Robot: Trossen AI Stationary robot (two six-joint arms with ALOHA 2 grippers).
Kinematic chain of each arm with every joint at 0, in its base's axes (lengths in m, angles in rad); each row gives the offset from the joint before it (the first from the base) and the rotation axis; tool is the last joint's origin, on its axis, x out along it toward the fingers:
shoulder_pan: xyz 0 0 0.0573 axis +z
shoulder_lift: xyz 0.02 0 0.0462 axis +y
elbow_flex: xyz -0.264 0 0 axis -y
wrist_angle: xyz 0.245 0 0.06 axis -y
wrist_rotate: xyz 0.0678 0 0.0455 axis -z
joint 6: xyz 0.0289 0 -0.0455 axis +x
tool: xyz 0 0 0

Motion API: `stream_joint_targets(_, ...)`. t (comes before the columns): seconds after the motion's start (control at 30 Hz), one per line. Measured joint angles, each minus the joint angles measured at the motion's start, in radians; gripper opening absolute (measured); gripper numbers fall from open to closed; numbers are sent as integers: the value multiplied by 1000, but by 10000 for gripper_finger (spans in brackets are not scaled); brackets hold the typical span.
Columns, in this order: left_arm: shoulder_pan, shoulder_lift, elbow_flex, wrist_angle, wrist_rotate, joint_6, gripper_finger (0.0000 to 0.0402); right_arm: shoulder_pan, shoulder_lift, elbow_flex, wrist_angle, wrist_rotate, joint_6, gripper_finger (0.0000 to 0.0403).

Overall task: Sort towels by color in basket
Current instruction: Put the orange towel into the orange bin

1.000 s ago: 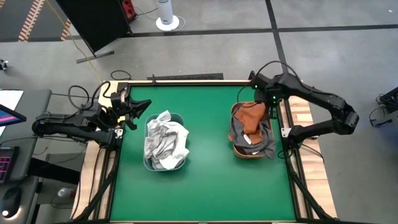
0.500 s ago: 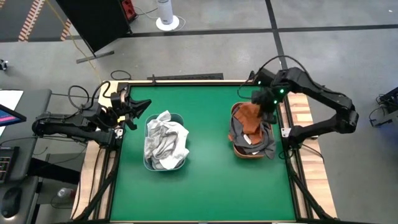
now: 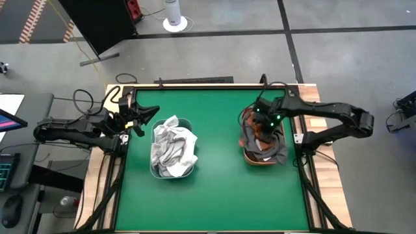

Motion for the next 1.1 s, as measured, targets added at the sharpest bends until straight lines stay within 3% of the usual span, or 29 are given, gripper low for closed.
stream_joint_targets(0.13, 0, 0, 0, 1, 0, 5, 8, 0, -2, -62, -8, 23, 20, 33)
stream_joint_targets(0.3, 0, 0, 0, 1, 0, 8, 8, 0, 0, -9, -122, 33, 19, 61)
stream_joint_targets(0.57, 0, 0, 0, 2, 0, 8, 8, -29, 0, 233, -289, 41, -33, 145)
stream_joint_targets(0.77, 0, 0, 0, 8, 1, -21, 8, -51, 0, 455, -562, 38, -26, 232)
stream_joint_targets(0.93, 0, 0, 0, 8, 24, -35, 8, 50, -35, 511, -596, -89, -74, 254)
stream_joint_targets(1.1, -1, -5, 0, 7, 48, -45, 8, 259, -64, 420, -601, -98, -159, 247)
